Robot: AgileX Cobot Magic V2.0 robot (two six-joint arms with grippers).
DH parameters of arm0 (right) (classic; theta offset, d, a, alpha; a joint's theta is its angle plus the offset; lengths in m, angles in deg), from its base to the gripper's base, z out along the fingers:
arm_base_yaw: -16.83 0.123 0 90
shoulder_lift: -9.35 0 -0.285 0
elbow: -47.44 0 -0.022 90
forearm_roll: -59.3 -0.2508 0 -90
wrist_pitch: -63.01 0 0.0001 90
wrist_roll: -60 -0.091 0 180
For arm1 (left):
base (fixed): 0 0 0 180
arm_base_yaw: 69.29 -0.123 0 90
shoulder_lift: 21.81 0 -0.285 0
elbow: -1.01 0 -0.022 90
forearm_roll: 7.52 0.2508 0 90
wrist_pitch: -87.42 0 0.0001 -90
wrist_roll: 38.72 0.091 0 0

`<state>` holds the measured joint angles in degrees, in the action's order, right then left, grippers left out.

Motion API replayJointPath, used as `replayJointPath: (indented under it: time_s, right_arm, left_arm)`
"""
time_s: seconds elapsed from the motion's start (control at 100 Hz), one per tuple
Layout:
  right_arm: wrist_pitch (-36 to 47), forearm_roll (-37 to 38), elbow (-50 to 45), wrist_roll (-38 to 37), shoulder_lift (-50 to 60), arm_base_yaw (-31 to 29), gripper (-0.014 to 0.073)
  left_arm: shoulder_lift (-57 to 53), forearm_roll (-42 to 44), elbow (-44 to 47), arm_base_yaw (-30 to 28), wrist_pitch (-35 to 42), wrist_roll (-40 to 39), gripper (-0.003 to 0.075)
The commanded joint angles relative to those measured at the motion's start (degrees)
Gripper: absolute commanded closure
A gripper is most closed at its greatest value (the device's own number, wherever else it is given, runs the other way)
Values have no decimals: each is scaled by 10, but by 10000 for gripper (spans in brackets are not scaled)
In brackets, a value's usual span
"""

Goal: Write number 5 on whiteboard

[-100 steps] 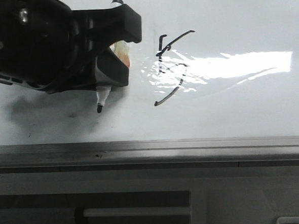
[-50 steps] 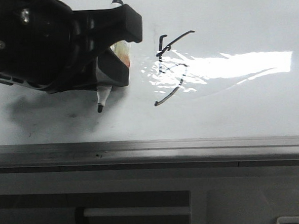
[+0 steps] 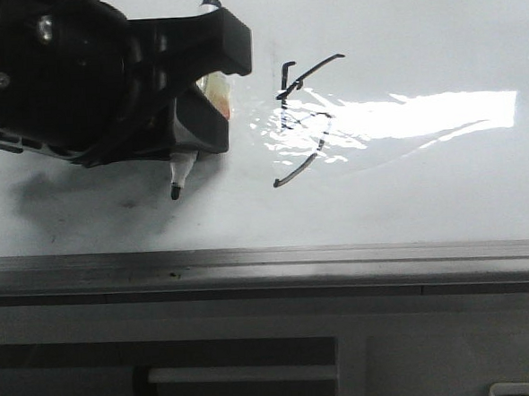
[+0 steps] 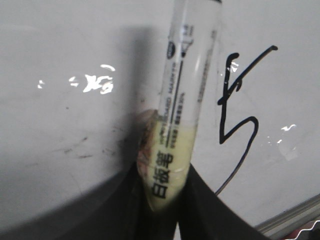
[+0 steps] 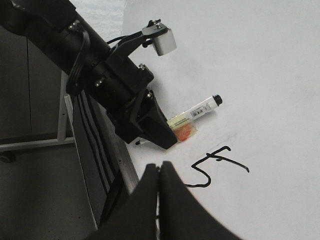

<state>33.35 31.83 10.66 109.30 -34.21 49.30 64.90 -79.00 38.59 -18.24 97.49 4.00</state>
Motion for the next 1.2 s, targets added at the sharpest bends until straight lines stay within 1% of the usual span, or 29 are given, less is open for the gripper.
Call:
replayJointPath:
  time_s: [0.0,0.1,0.15,0.22,0.27,0.34,0.6,0.66,0.76,0.88,0.95,1.08,1.19]
  right_arm:
    - [37,-12,18,-1,1,-3,655]
    - [37,-12,18,-1,1,-3,655]
    - [37,-12,18,-1,1,-3,655]
    - [37,-12,18,-1,1,-3,655]
    - [37,-12,18,-1,1,-3,655]
    - [38,-12,18,-1,1,-3,655]
    - [38,-12,18,-1,1,-3,655]
    - [38,-12,18,-1,1,-3,655]
    - [38,-12,18,-1,1,-3,655]
    - [38,-12,18,-1,1,-3,655]
    - [38,-12,18,-1,3,-3,655]
    - [38,-5,18,-1,22,-3,655]
    - [31,11,18,-1,69,-3,655]
  left_arm:
    - [14,-14,-4,-9,73,-2,570]
    - [14,-14,-4,-9,73,-2,568]
    - [14,-14,-4,-9,73,-2,554]
    - [14,-14,-4,-9,76,-2,499]
    - [14,-14,-4,-9,77,-2,444]
    - [14,-14,-4,-9,80,-2,400]
    - [15,-18,-4,-9,93,-2,396]
    - [15,-18,-4,-9,96,-2,382]
    - [15,-18,-4,-9,102,-2,307]
    - [11,-16,-6,-9,105,-2,178]
    - [0,-8,-9,-8,105,-2,140]
    - [-44,10,-15,7,105,3,132]
    - [-101,61,-15,31,102,6,132]
